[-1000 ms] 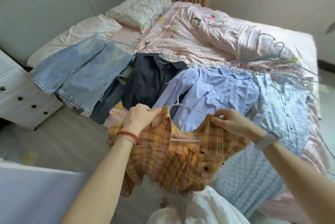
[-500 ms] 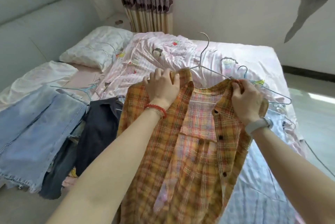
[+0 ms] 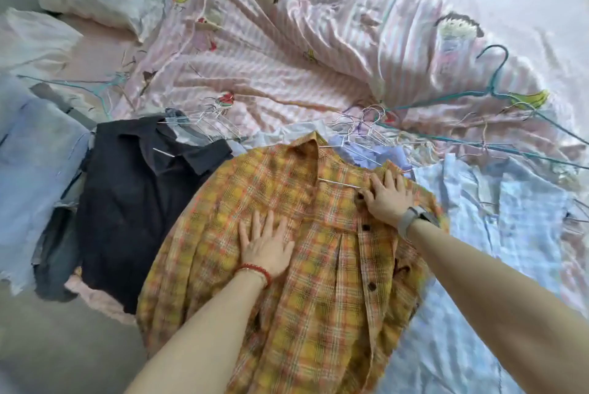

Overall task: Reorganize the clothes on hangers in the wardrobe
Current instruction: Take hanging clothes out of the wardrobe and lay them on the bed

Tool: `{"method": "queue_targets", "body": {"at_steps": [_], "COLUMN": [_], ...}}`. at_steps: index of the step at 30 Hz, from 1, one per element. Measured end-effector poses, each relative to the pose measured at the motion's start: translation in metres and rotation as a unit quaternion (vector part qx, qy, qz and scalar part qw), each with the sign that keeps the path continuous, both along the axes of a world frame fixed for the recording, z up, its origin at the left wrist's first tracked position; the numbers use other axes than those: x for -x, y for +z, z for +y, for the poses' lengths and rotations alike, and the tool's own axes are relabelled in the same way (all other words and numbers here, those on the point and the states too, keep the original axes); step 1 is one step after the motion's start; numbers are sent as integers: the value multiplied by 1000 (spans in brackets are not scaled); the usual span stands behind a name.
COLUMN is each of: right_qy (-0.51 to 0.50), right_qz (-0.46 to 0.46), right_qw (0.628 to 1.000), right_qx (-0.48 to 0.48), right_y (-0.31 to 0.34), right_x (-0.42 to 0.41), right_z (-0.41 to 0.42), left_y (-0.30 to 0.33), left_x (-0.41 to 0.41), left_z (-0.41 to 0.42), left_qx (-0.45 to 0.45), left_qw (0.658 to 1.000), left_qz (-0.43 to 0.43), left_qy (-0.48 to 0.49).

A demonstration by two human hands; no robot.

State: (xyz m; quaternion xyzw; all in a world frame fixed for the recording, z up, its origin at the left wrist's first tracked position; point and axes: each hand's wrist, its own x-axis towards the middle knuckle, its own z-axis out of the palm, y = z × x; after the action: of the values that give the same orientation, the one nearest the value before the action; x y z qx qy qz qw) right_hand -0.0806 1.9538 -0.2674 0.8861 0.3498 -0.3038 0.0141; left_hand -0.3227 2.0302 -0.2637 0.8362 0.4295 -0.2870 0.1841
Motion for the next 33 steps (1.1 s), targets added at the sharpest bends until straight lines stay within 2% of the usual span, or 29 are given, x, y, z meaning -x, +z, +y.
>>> {"method": "queue_targets", "body": {"at_steps": [2,6,10,13,17,19,23,26,30,33], "right_qy": [-3,11,100,173,294,382,526,639,724,783], "right_qz": [-26,-60,-41,0,75,97,136,156,204,235], "right_qw": [1000,996,976,952,905,872,789,703,606,517], "right_qx": [12,-69,-187,-252,-297,-291,-287,-270,-259,-255], "right_y": [-4,20,62,92,132,149,174,186,203,216], "right_x": [8,37,100,172,286,347,467,546,633,691], "right_z": [-1,20,43,44,24,3,-62,-125,-214,-290], "left_y": [3,34,77,105,134,148,175,191,212,230], "left_x": [-2,5,50,119,232,288,388,442,493,521], "left_z": [4,14,11,-12,-74,-120,-238,-338,-458,-545], "left_qx": [0,-32,-95,-217,-247,-285,-363,-394,-443,-472], "left_qw": [999,984,937,897,852,817,723,647,544,449], "left_qz": [-43,-163,-260,-270,-230,-184,-116,-75,-21,32], "left_qy": [15,67,214,273,401,466,576,649,712,758]}}
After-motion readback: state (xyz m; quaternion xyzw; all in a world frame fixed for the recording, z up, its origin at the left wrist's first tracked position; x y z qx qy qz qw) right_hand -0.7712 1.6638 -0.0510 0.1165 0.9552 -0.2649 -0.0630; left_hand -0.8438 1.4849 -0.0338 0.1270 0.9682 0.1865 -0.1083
